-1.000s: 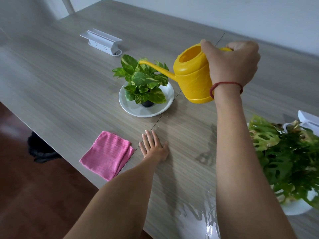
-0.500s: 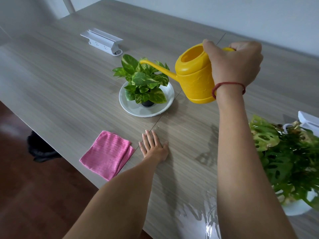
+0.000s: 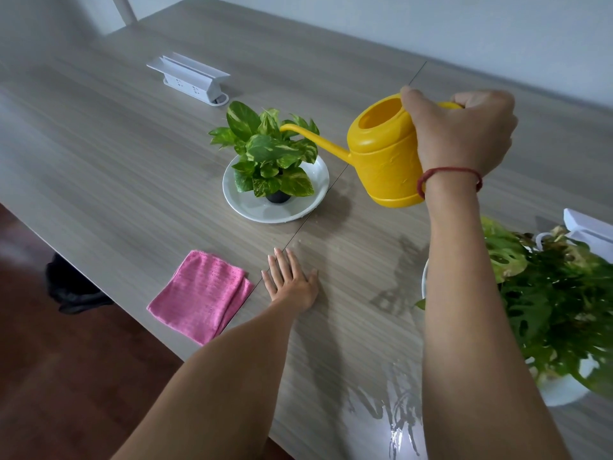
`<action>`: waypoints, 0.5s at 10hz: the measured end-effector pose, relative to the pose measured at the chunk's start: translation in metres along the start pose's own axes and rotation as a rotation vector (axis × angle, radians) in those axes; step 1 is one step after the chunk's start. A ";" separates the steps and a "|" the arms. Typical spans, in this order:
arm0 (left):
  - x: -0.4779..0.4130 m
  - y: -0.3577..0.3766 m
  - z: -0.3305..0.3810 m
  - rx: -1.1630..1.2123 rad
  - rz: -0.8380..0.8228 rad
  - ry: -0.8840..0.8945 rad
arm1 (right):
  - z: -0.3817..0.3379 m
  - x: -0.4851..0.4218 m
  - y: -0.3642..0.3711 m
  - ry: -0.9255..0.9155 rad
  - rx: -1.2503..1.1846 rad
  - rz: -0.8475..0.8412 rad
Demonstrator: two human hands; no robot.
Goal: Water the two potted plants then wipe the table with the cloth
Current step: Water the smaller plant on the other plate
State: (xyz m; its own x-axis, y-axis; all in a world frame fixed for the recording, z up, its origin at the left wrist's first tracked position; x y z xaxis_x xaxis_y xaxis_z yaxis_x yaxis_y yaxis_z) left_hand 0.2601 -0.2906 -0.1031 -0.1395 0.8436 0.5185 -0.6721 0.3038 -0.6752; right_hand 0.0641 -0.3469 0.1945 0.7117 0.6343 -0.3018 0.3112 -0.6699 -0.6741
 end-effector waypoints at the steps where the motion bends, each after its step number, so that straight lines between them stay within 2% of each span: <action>1: 0.000 0.000 0.001 -0.009 -0.003 0.003 | 0.000 0.001 -0.001 -0.002 -0.015 0.013; 5: 0.001 0.000 0.000 -0.012 -0.004 0.008 | 0.003 0.002 -0.003 -0.029 -0.005 -0.015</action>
State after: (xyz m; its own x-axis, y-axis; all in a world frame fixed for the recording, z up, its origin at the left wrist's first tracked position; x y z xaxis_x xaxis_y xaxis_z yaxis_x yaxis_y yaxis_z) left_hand 0.2600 -0.2898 -0.1030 -0.1314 0.8460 0.5168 -0.6639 0.3121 -0.6796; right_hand 0.0626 -0.3426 0.1938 0.6886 0.6549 -0.3114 0.3245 -0.6622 -0.6754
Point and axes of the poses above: each hand's wrist, its own x-axis away from the middle knuckle, its own y-axis out of the palm, z = x × y, the point moved 4 cm from there along -x, towards the middle knuckle, and after that the axes turned 14 degrees about x, right-handed, at the moved point
